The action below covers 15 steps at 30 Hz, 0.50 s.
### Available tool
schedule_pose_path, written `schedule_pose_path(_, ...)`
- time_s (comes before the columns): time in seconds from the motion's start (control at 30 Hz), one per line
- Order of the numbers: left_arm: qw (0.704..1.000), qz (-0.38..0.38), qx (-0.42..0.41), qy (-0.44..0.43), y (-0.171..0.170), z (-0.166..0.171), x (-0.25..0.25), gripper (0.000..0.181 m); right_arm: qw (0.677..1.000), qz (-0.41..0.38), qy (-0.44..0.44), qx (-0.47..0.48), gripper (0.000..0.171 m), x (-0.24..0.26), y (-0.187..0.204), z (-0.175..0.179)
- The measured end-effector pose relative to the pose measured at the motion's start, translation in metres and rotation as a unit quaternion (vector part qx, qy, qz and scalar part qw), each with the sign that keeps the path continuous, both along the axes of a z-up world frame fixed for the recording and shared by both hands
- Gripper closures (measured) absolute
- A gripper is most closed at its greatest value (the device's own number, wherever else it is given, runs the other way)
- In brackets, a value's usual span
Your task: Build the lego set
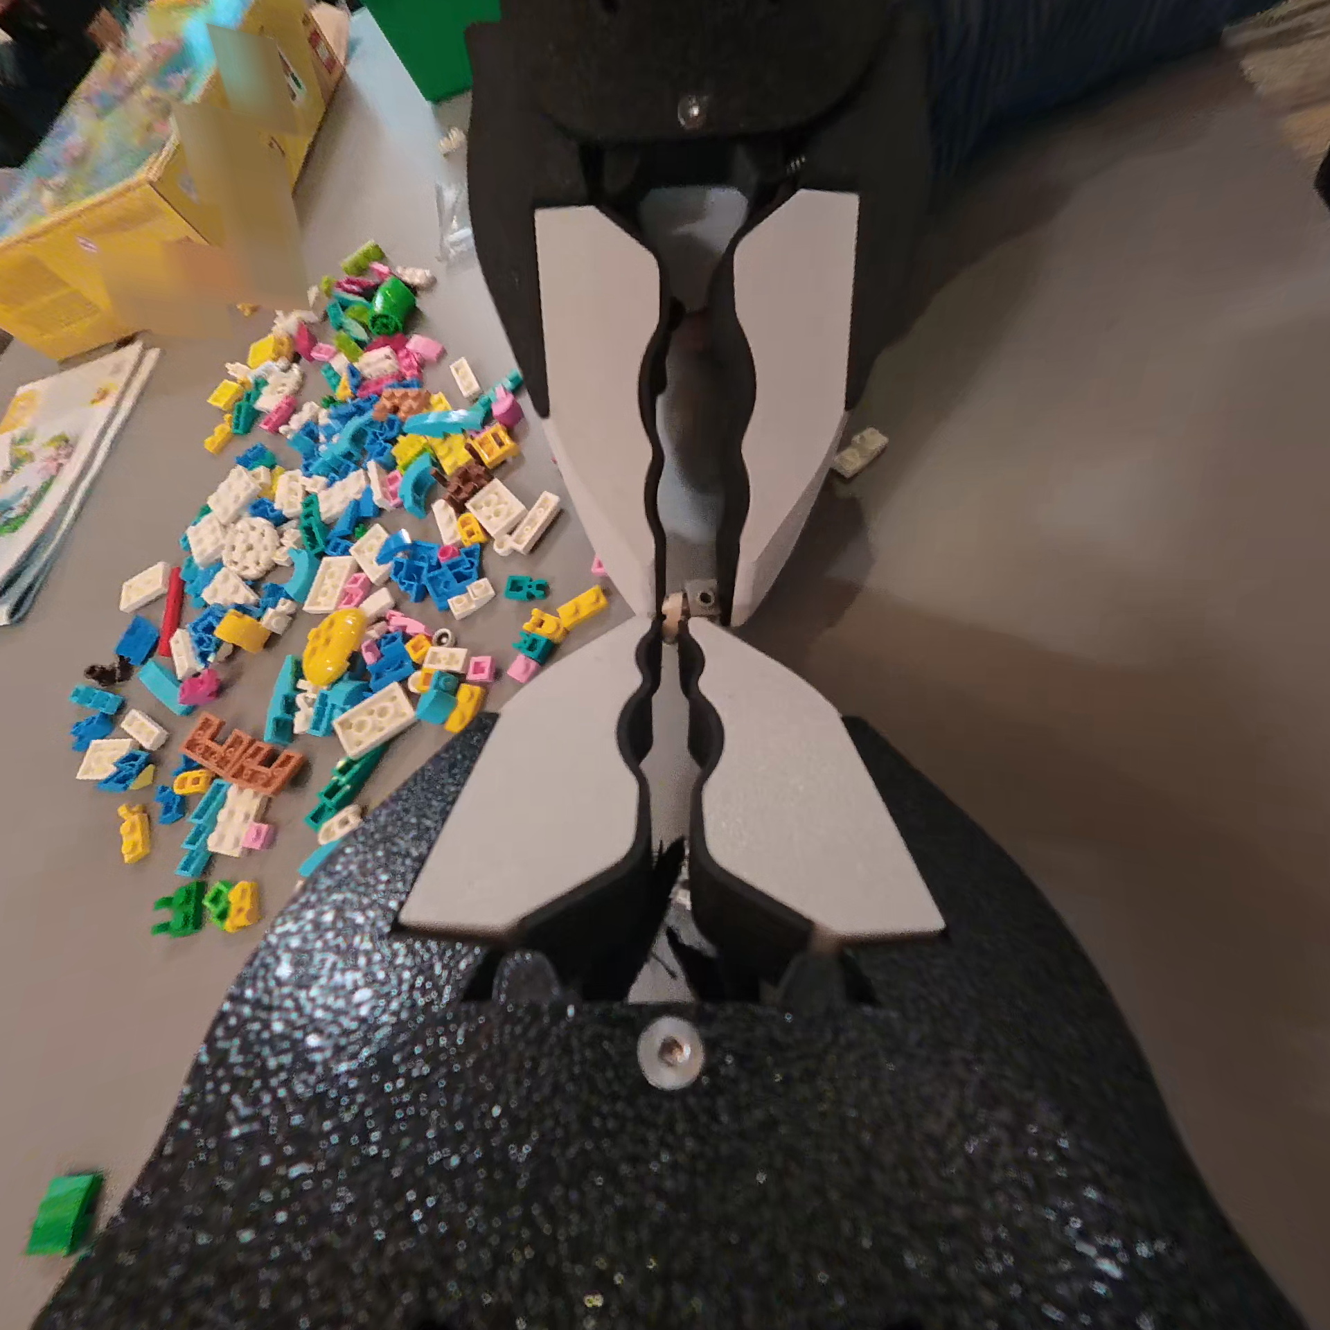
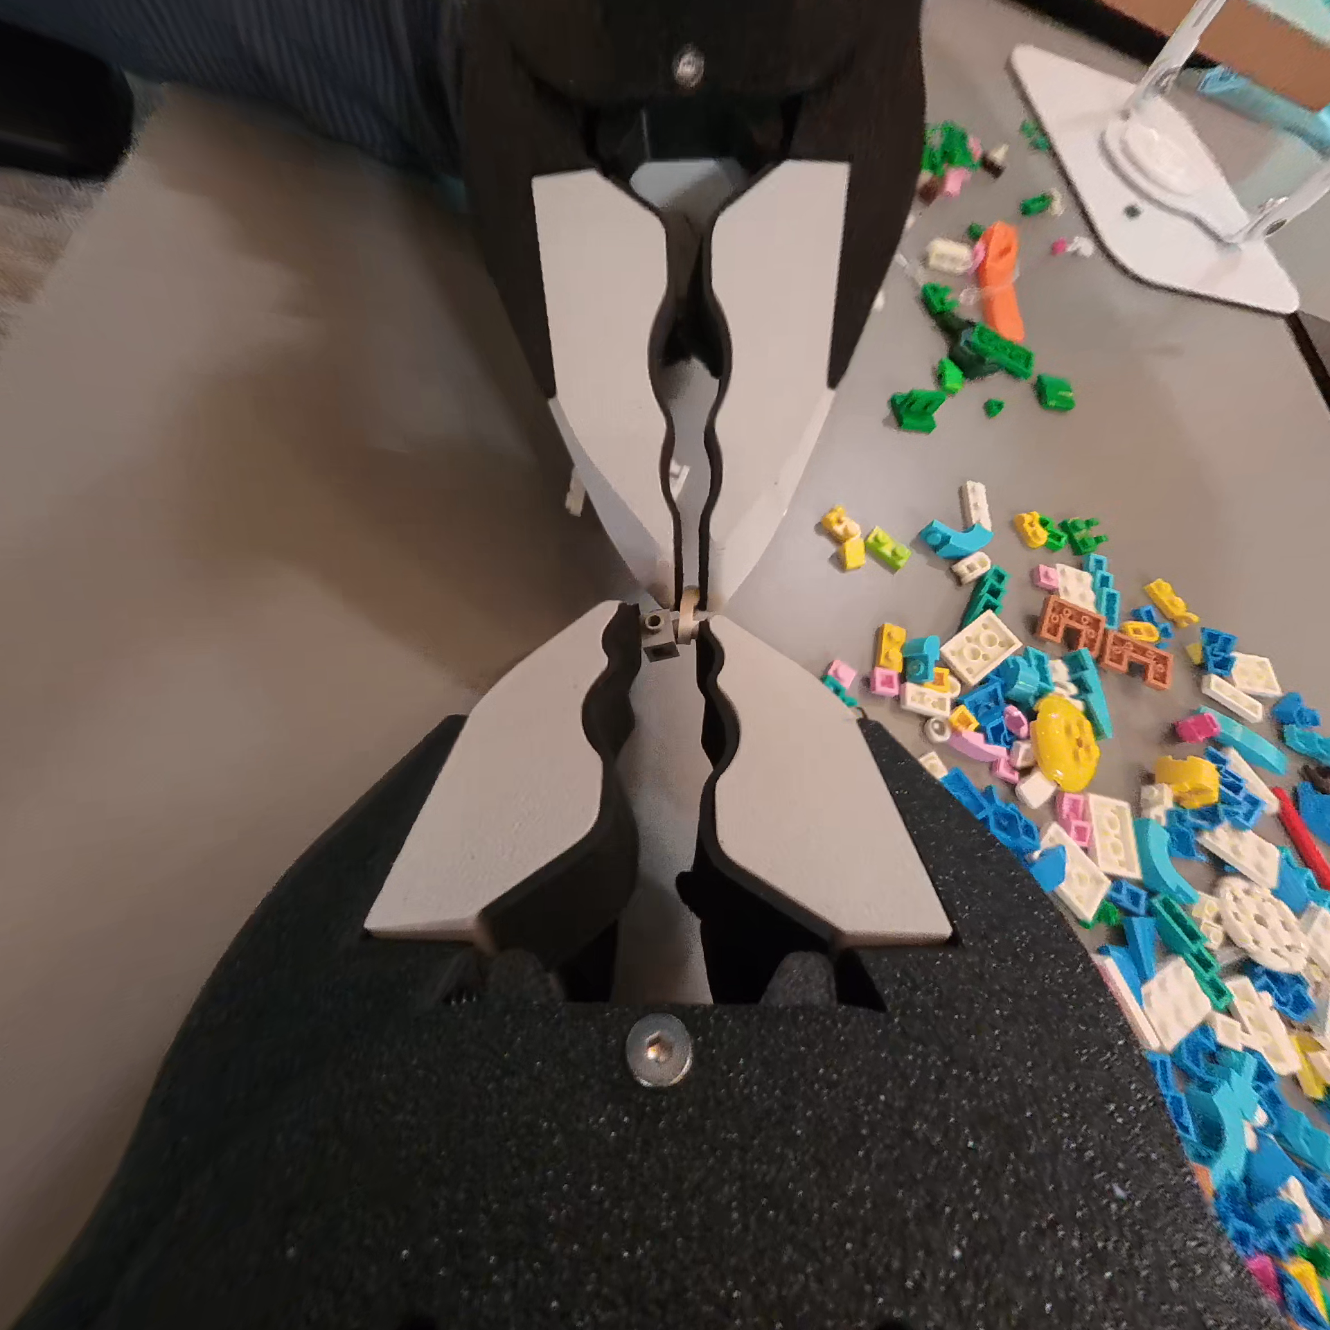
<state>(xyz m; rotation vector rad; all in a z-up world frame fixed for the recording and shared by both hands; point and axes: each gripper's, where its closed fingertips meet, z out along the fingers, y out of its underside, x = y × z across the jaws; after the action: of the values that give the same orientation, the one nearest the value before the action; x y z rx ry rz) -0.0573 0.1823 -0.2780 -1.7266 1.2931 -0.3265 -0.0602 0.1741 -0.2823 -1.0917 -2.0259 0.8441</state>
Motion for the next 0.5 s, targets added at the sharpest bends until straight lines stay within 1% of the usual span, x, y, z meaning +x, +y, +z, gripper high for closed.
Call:
schedule_pose_path(0.03, 1.000, 0.000, 0.007, -0.011, 0.000, 0.005, 0.000, 0.177, 1.000, 0.001, 0.014, -0.012, 0.155, 0.000, 0.000, 0.005)
schedule_pose_path(0.17, 0.996, 0.001, 0.030, -0.085, 0.000, 0.031, 0.001, 0.177, 0.994, 0.005, 0.085, -0.061, 0.155, -0.001, -0.001, 0.033)
schedule_pose_path(0.27, 0.990, -0.009, 0.046, -0.136, -0.003, 0.049, 0.002, 0.178, 0.989, 0.012, 0.129, -0.077, 0.155, 0.000, -0.004, 0.050)
schedule_pose_path(0.5, 0.970, -0.036, 0.033, -0.238, -0.010, 0.071, 0.006, 0.178, 0.978, 0.025, 0.189, -0.089, 0.155, 0.002, -0.011, 0.072)
